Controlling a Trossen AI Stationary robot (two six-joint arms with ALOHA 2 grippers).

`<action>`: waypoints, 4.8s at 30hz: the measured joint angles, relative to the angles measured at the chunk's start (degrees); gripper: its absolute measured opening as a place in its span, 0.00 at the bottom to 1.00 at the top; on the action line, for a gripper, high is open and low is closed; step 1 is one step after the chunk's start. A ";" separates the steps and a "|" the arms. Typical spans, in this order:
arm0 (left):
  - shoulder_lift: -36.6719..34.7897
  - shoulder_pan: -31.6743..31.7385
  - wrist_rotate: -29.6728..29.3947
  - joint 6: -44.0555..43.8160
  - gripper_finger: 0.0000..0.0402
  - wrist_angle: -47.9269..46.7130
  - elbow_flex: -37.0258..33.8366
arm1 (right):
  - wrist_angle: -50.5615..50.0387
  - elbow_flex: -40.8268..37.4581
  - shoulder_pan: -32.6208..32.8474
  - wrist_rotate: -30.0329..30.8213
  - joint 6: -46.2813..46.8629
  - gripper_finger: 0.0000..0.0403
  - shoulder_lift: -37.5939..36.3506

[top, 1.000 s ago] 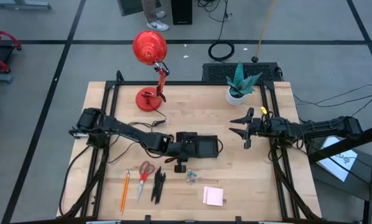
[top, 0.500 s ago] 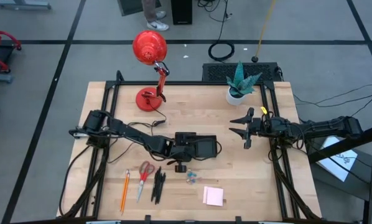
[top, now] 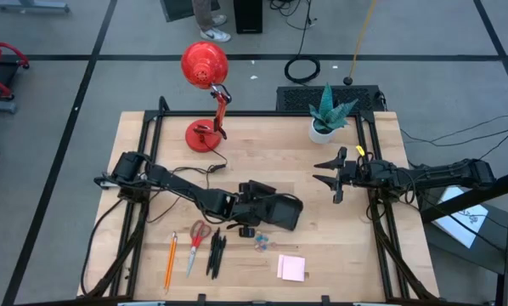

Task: Pick and place office supplies into organizer
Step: Adjust the black desk organizer

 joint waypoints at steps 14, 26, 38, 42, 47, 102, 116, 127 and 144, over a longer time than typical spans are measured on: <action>-7.22 -0.36 -0.21 5.55 0.55 5.98 -0.04 | -0.51 -0.02 0.00 -0.03 0.01 0.38 0.11; -13.91 -8.79 -7.76 12.92 0.29 4.63 -0.93 | -0.32 -0.02 3.01 -10.44 2.41 0.31 1.51; -18.01 -5.16 3.08 13.71 0.04 46.81 -26.91 | 4.97 1.39 21.09 -0.44 2.89 0.01 7.48; -18.29 -3.31 11.52 7.25 0.01 48.33 -31.30 | 5.01 3.85 27.38 4.48 6.00 0.00 15.10; -15.17 -3.04 14.33 3.41 0.02 45.91 -31.91 | 10.24 5.17 31.75 10.85 9.22 0.00 25.81; -14.61 -2.45 3.53 11.80 0.01 50.19 -31.67 | -1.95 20.29 30.88 16.81 37.03 0.00 61.02; -14.61 -2.45 3.55 11.21 0.08 50.21 -31.67 | -1.09 18.25 27.89 22.74 37.84 0.00 61.04; -14.61 -2.45 3.55 12.76 0.08 50.57 -31.67 | 9.43 18.80 32.25 11.88 34.86 0.00 60.34; -24.80 -6.08 6.66 22.53 0.08 47.14 -31.63 | 8.64 21.16 27.86 14.44 33.75 0.00 66.96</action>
